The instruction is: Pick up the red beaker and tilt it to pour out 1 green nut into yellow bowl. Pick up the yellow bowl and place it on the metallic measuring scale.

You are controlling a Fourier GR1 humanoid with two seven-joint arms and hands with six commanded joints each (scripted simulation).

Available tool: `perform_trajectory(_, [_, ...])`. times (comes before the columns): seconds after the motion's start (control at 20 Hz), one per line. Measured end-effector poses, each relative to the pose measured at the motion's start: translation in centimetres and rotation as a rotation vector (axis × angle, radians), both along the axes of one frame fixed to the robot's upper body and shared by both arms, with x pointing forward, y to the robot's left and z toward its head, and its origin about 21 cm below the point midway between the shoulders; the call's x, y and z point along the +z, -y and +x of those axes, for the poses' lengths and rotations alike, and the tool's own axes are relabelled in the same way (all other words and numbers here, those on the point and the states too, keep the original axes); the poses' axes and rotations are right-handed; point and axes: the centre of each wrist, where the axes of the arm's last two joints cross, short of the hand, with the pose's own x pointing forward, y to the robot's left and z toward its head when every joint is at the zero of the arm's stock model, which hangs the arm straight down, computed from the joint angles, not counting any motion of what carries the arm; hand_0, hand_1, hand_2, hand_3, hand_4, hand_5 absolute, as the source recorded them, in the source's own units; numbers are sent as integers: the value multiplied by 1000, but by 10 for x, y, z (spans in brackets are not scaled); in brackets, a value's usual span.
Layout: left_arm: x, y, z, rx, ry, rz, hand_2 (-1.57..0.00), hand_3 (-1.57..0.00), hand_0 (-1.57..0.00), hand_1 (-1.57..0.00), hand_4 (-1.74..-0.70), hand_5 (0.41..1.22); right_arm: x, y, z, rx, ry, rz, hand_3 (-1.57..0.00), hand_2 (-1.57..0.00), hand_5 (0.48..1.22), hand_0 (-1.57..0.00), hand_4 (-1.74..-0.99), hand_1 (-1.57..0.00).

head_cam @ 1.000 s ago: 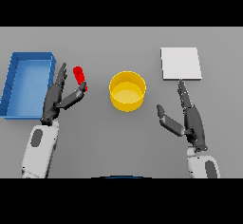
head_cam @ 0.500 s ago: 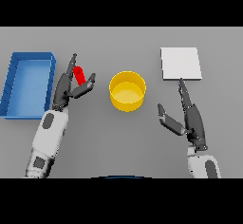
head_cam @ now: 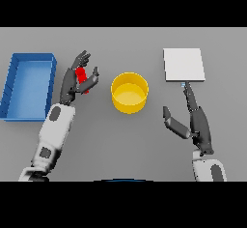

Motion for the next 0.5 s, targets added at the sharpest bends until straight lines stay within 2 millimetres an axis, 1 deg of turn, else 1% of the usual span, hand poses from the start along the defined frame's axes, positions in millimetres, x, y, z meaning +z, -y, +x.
perform_trajectory(0.05, [-1,2,1,13,-7,-7,-794,-584,-772,-799,-1480,933,-1,0,1,-2,-4,4,1,1,692,1,-1245,1])
perform_trajectory(0.1, [-1,4,1,11,-1,-4,-950,-761,-932,-953,-1529,990,-2,-2,3,1,-2,-2,1,1,695,1,-1241,1])
perform_trajectory(0.15, [-2,3,3,-4,17,3,-1074,-891,-1060,-1077,-1569,1036,0,-1,4,1,13,-8,1,1,693,1,-1240,1])
perform_trajectory(0.2, [-5,9,0,-19,45,-7,-1173,-997,-1162,-1176,-1601,1073,-2,-1,2,4,2,-1,1,1,688,1,-1233,1])
perform_trajectory(0.25, [-3,8,1,-13,41,-18,-1253,-1111,-1244,-1255,-1572,1103,-1,-4,5,1,-6,11,1,1,686,1,-1233,1])
perform_trajectory(0.3, [-5,9,1,-13,41,-21,-1317,-1203,-1309,-1318,-1606,1119,-1,-1,6,-4,2,9,1,1,685,1,-1232,1])
perform_trajectory(0.35, [-3,8,3,-4,34,-32,-1367,-1277,-1361,-1369,-1633,1125,-3,-3,5,5,-5,15,1,1,680,1,-1219,1])
perform_trajectory(0.4, [-4,10,3,5,38,-40,-1408,-1336,-1403,-1409,-1654,1127,-1,-4,4,2,12,11,1,1,677,1,-1207,1])
perform_trajectory(0.45, [-1,8,4,14,49,-43,-1441,-1383,-1437,-1441,-1672,1128,-2,-3,6,-1,0,4,1,1,673,1,-1196,1])
perform_trajectory(0.5, [3,12,6,14,57,-41,-1467,-1420,-1464,-1467,-1686,1129,-2,-2,6,5,6,-9,1,1,670,1,-1186,1])
